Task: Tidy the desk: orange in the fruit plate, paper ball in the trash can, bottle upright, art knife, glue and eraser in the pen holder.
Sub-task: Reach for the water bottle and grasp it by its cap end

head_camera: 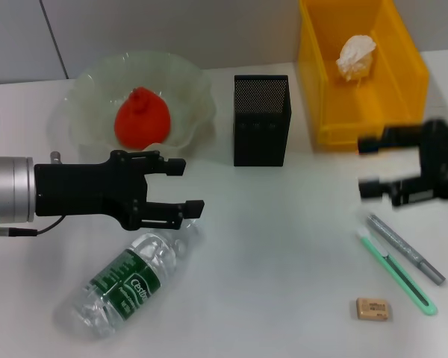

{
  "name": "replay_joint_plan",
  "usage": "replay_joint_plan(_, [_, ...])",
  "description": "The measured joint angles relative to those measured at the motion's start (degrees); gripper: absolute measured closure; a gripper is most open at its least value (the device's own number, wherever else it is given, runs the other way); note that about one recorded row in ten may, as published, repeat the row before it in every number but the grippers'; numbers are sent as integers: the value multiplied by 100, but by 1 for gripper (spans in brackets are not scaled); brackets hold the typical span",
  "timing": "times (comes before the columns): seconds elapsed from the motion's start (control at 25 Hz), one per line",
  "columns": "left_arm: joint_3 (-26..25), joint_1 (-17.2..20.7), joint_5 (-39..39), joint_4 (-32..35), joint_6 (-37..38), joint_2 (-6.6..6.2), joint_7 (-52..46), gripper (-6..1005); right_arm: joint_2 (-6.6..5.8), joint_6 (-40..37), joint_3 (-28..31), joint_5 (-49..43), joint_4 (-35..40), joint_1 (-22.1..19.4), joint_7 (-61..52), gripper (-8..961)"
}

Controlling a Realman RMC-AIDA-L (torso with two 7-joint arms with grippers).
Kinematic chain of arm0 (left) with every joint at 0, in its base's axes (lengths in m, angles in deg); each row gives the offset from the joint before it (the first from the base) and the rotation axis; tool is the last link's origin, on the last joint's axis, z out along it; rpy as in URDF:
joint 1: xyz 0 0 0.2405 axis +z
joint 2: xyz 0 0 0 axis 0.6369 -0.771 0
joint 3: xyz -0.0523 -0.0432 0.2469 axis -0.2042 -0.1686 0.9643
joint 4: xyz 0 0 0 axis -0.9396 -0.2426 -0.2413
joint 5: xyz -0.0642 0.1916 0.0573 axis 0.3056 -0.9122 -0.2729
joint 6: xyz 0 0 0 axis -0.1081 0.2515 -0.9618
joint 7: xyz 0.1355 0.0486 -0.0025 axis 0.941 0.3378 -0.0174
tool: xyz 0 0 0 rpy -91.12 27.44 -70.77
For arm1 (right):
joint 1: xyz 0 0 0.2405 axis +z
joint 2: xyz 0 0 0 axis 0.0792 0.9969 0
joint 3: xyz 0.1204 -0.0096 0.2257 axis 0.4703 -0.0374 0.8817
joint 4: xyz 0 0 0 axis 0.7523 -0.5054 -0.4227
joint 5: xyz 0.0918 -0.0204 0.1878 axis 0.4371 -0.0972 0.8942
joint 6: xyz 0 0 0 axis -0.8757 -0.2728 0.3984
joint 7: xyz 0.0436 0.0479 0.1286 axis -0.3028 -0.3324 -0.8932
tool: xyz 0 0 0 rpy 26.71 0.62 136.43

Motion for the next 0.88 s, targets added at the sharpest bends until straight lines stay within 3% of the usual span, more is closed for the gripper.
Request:
replay_joint_plan(0.32, [8,4,-241,309,32,-33,-456,194,196,90,0,-787,127,15,497,128])
replay_joint_plan(0.4, [1,0,-311,395,64,-34,-552,194,319,146,0,-1037,336,17,609,128])
replay_joint_plan(0.6, [22,-91,-700,835,127,4,-1081,195,479,213,-2,-1326,575,31,729,128])
replay_joint_plan(0.84, [30,-340,-1209,1198,176,66,-1833,195,502,213,-9,-1337,575,50,767,128])
replay_joint_plan(0.88, [32,-557,-1648,1494,291,125,-2495,195,502,216,-9,-1337,560,57,767,128])
